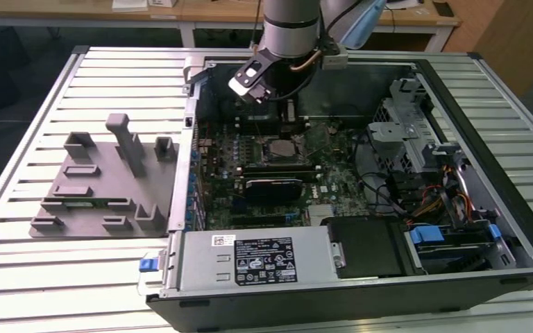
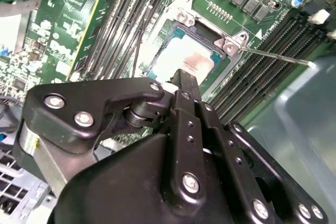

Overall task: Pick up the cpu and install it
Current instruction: 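Place the cpu into insertion slot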

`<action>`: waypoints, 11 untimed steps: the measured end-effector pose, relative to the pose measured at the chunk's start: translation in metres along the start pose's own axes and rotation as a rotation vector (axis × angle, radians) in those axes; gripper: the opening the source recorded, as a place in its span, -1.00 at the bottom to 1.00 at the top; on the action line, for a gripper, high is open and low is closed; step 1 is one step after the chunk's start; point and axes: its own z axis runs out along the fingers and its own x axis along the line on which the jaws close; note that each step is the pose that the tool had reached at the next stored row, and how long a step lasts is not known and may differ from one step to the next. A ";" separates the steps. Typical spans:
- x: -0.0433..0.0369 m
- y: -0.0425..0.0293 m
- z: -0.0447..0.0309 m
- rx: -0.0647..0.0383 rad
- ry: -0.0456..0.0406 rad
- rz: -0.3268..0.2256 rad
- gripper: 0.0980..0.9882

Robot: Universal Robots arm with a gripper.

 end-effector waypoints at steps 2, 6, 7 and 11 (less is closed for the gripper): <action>-0.0003 0.0002 -0.0041 -0.001 0.0000 0.000 -0.98; -0.0010 0.0005 -0.0124 -0.002 0.0000 0.000 -0.98; -0.0011 0.0006 -0.0142 -0.003 -0.0001 0.000 -0.98; -0.0013 0.0007 -0.0162 -0.004 0.0003 0.000 -0.98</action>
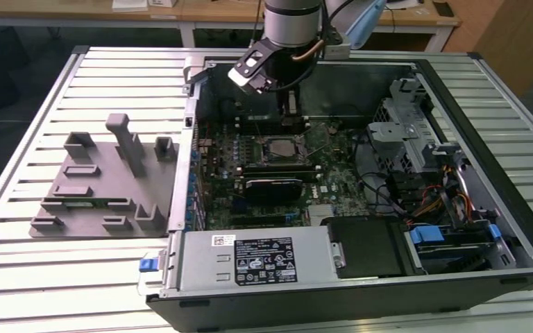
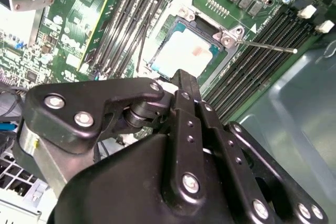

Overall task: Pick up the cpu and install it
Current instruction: 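Place the cpu into insertion slot, then close the cpu cover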

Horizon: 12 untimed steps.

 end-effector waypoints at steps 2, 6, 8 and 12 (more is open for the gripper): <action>0.0000 0.0000 -0.0003 0.000 -0.0003 0.000 -0.98; -0.0002 0.0001 -0.0022 -0.002 -0.0004 0.000 -0.98; -0.0002 0.0001 -0.0024 -0.002 -0.0004 0.000 -0.98; -0.0002 0.0001 -0.0027 -0.002 -0.0003 0.000 -0.98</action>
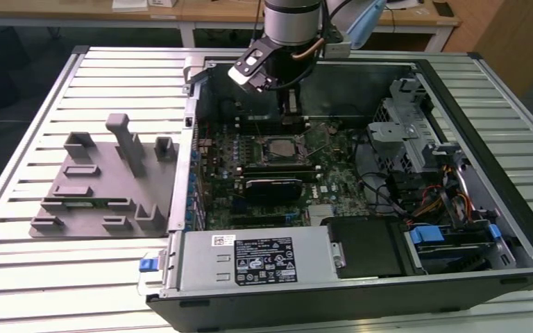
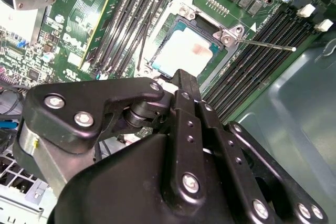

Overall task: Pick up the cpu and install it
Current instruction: 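Close the cpu cover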

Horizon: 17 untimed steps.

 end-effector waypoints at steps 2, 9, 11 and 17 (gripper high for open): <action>-0.0001 0.0000 -0.0005 0.000 -0.0004 0.000 -0.98; -0.0008 0.0005 -0.0100 0.000 -0.0002 0.000 -0.98; -0.0010 0.0006 -0.0127 0.000 0.0000 0.000 -0.98; -0.0012 0.0013 -0.0144 0.000 0.0000 0.000 -0.98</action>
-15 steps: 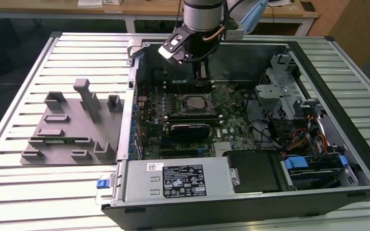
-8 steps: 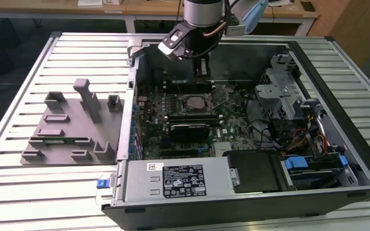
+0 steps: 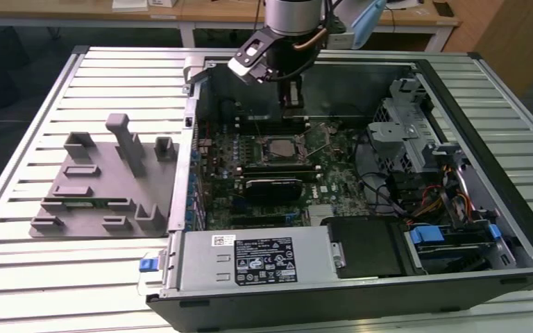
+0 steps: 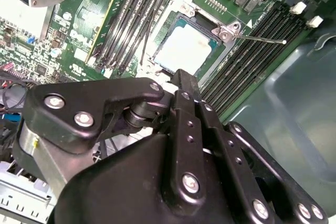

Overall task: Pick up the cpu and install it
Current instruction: 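Close the cpu cover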

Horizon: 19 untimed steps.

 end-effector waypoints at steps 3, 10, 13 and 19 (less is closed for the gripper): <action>-0.0001 0.0044 0.0002 0.000 -0.0001 0.000 -0.98; -0.0003 0.0204 0.0011 0.000 -0.0001 0.000 -0.98; -0.0004 0.0262 0.0014 0.000 0.0000 0.000 -0.98; -0.0006 0.0387 0.0021 0.000 -0.0001 0.000 -0.98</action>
